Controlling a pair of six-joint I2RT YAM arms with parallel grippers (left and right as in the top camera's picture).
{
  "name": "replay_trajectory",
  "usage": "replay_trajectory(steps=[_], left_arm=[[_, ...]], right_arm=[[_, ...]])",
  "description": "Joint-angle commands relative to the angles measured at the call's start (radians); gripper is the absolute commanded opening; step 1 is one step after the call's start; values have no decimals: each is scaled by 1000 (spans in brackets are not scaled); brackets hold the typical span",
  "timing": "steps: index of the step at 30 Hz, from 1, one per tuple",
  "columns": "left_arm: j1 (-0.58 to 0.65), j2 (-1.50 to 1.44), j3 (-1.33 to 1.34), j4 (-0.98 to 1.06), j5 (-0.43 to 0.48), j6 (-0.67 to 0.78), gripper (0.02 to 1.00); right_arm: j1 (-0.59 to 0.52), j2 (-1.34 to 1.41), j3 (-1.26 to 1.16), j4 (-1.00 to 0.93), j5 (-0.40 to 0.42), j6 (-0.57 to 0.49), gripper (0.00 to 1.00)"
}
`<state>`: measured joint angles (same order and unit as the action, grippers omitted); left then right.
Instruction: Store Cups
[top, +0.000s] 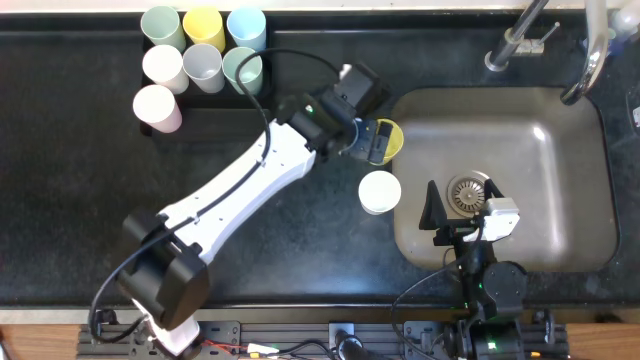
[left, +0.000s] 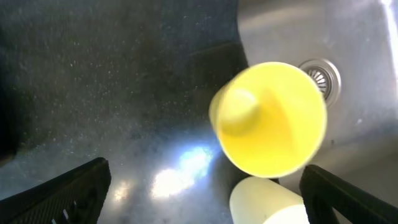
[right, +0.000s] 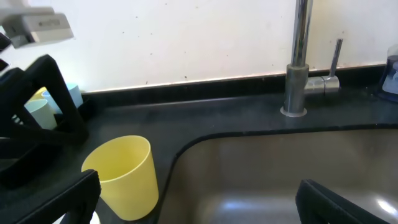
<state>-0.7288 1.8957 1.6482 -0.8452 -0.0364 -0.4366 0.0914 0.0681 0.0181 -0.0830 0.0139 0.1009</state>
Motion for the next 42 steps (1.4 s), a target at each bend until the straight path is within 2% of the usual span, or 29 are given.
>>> replay_trajectory(steps=[1, 11, 14, 21, 40, 41, 42], left_arm=[[31, 43, 5, -6, 135, -60, 1000], [22, 80, 63, -25, 193, -167, 1000], [14, 80, 87, -20, 179, -174, 1000], [15, 92, 105, -4, 79, -280, 1000], [54, 184, 108, -32, 72, -348, 1000], [54, 184, 108, -32, 72, -348, 993], [54, 184, 108, -32, 72, -347, 930]], right_arm=[[-6, -8, -13, 5, -3, 4, 998], [-6, -8, -13, 5, -3, 4, 998], [-6, -8, -13, 5, -3, 4, 998], [-6, -8, -13, 5, -3, 4, 998], [-6, -8, -13, 5, -3, 4, 998], [-6, -8, -14, 5, -3, 4, 996], [-6, -8, -13, 5, -3, 4, 996]])
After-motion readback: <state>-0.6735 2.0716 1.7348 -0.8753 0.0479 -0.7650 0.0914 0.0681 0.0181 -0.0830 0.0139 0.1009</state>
